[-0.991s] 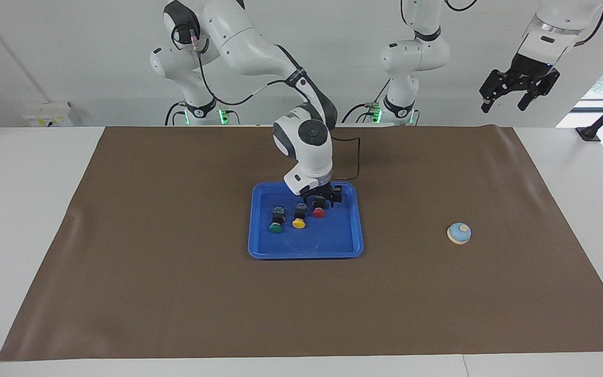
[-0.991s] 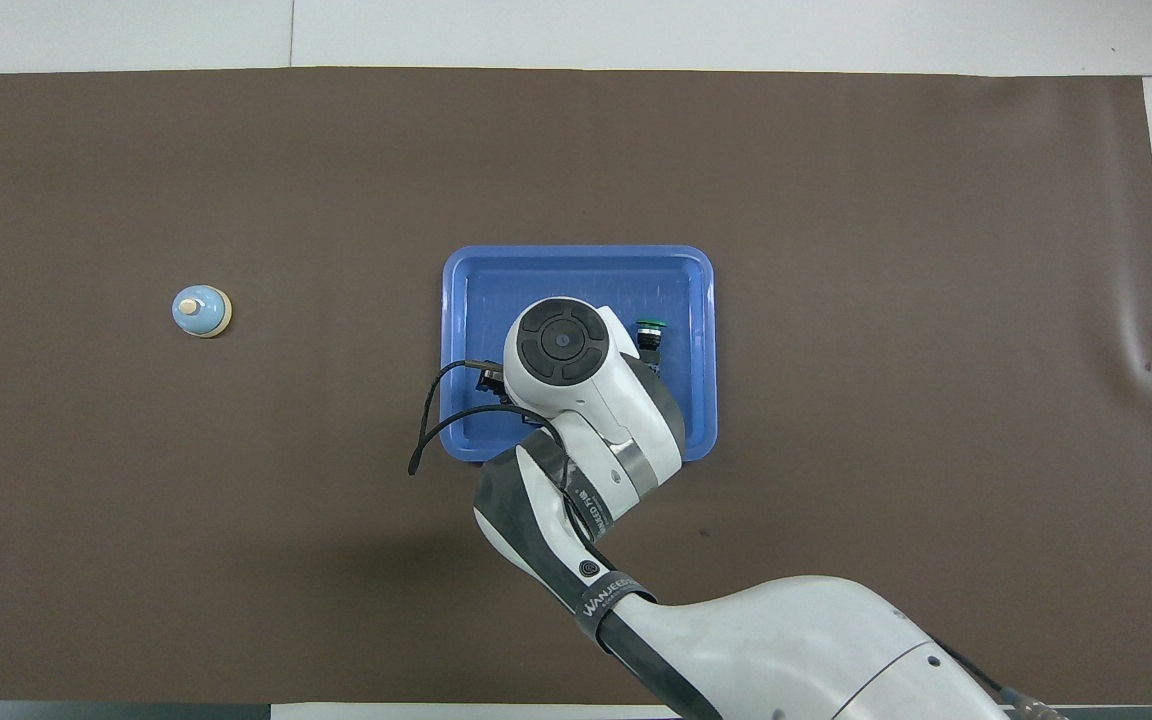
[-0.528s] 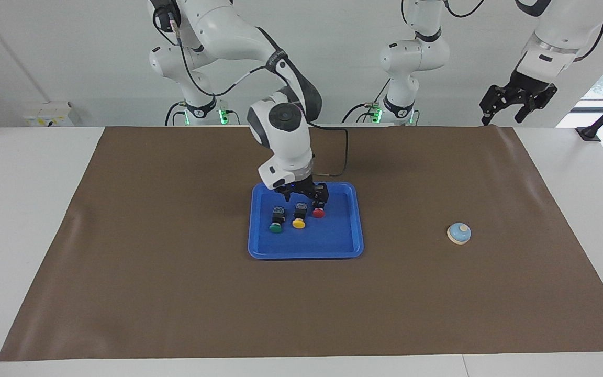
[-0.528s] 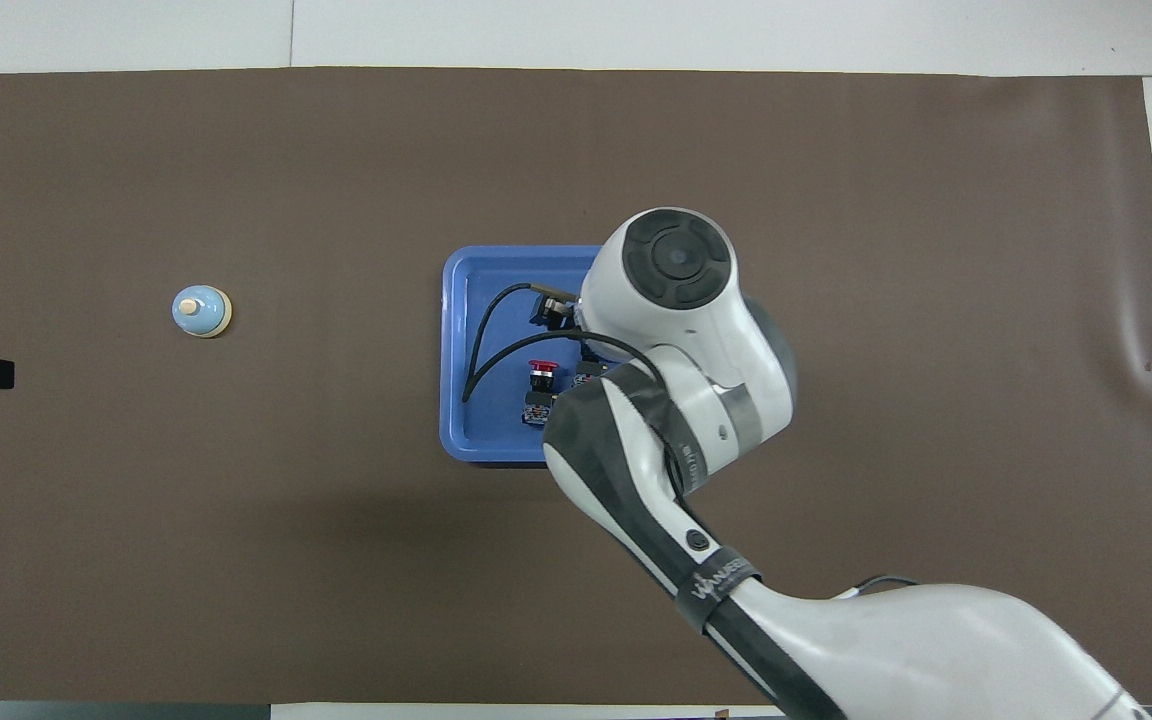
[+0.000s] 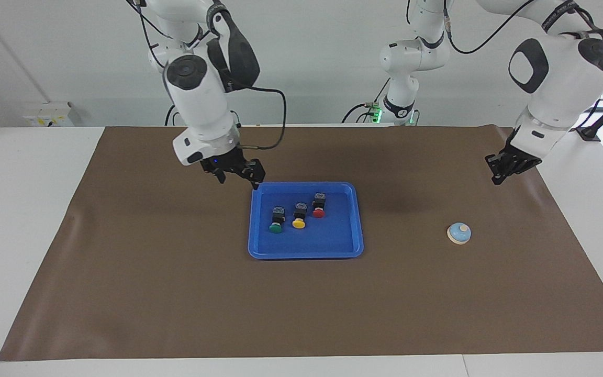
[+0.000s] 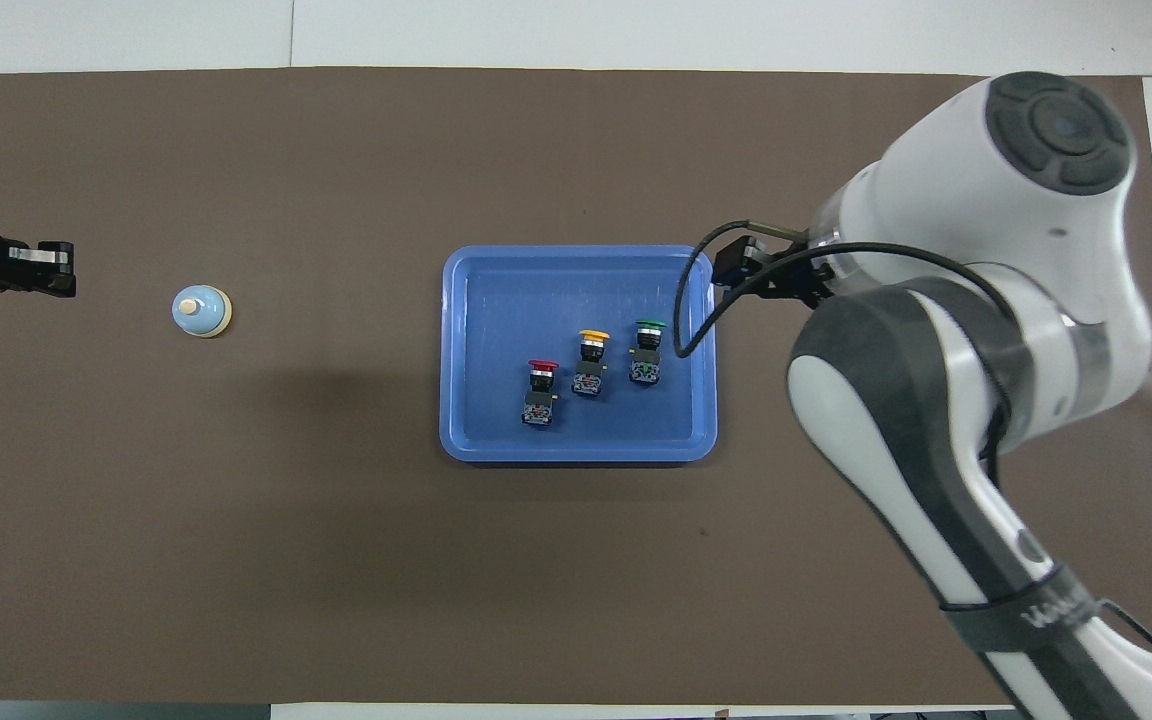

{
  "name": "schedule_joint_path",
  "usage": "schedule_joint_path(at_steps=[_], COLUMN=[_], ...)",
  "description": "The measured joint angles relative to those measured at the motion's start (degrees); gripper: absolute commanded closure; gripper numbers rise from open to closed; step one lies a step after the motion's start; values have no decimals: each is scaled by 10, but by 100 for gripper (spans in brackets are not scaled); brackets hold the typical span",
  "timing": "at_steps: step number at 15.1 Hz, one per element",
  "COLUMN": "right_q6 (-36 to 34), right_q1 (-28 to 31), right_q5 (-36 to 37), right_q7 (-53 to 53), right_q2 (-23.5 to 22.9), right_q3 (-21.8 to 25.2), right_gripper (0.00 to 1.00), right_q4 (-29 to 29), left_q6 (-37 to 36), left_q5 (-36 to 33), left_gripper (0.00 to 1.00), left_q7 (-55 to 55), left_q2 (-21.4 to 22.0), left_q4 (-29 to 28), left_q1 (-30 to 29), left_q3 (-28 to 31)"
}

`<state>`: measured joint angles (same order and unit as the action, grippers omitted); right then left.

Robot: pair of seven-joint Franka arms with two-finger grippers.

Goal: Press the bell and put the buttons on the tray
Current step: 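Press the bell with the left gripper while the right gripper withdraws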

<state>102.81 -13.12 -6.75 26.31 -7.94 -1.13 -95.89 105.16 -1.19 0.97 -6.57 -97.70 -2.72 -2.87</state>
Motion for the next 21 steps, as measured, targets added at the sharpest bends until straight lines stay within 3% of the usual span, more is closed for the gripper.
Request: schedule_joint_path(at_steps=[4, 6, 10, 21], right_q6=[-66, -109, -196, -199], right_q1=[106, 129, 148, 150], right_q5=[9, 22, 29, 80], right_q7=[-219, -260, -270, -271], right_q2=[46, 74, 124, 134], right_q3=[2, 9, 13, 7], right_gripper=[0, 0, 0, 0], right_q4=[0, 1, 5, 32], left_q6=[53, 100, 148, 228], left_q5=[0, -1, -1, -1], left_gripper=[100, 100, 100, 100], left_q7=[-4, -4, -4, -4], left_q2=[-51, -63, -67, -69], left_q4=[-7, -34, -74, -153], left_q1=[3, 2, 2, 2], left_q3=[0, 1, 2, 2])
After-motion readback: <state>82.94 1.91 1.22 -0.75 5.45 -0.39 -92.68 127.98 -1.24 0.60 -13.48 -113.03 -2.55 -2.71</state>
